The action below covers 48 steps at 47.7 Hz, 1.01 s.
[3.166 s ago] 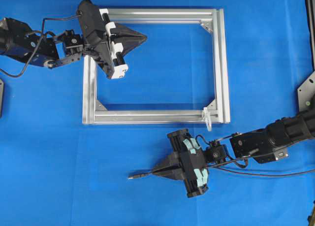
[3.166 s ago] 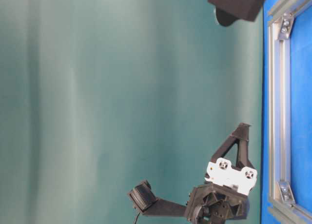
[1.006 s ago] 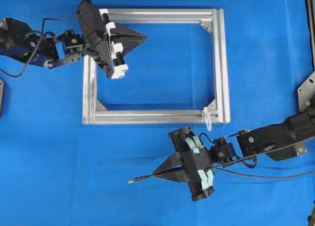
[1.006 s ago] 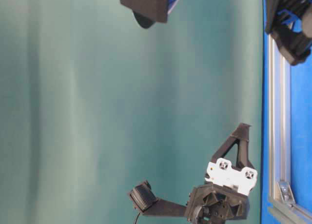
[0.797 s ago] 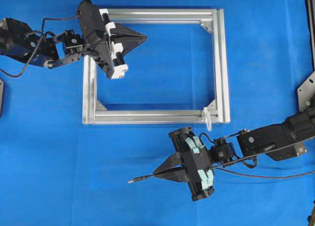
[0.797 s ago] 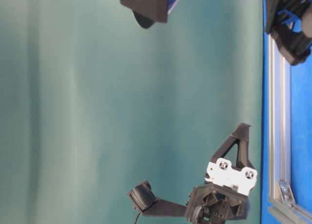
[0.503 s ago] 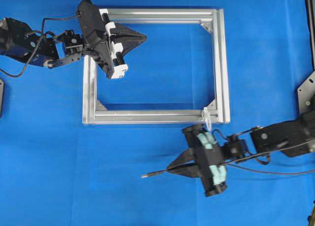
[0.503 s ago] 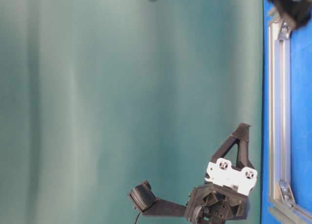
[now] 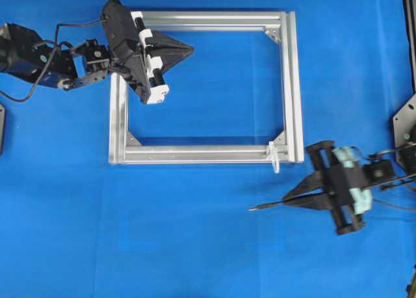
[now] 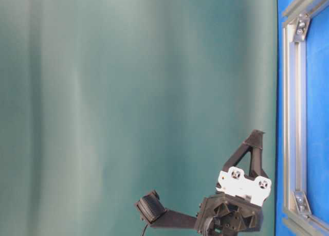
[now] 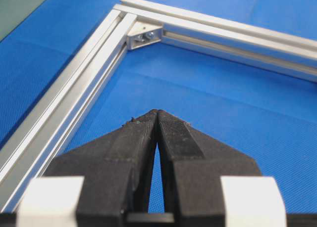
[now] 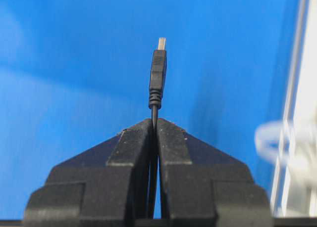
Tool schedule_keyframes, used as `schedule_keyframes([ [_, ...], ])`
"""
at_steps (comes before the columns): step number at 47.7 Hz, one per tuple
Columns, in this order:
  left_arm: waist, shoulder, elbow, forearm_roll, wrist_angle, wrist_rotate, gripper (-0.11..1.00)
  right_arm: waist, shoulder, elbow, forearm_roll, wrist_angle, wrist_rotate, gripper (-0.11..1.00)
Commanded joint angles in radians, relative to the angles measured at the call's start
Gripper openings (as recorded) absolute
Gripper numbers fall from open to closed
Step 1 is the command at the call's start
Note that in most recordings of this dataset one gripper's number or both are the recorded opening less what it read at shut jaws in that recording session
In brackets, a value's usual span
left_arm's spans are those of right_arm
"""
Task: Insert the wire through the string loop located on the right side.
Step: 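Move the right gripper with the cable plug toward the white zip-tie loop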
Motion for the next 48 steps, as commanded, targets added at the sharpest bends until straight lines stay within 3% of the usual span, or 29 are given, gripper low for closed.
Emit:
schedule_keyframes([
  [1, 0.002, -0.037, -0.006, 0.003, -0.006, 0.000, 0.00, 0.006, -0.074, 0.051, 0.006, -0.008, 0.002, -0.04],
  [12, 0.002, -0.037, -0.006, 0.003, -0.006, 0.002, 0.00, 0.006, -0.219, 0.156, 0.006, 0.032, 0.002, -0.04],
  [29, 0.002, -0.037, -0.005, 0.003, -0.006, 0.002, 0.00, 0.000, -0.293, 0.196, 0.006, 0.067, -0.005, -0.04],
  [48, -0.006, -0.037, -0.005, 0.003, -0.006, 0.002, 0.00, -0.147, -0.330, 0.218, 0.003, 0.055, -0.044, -0.04],
])
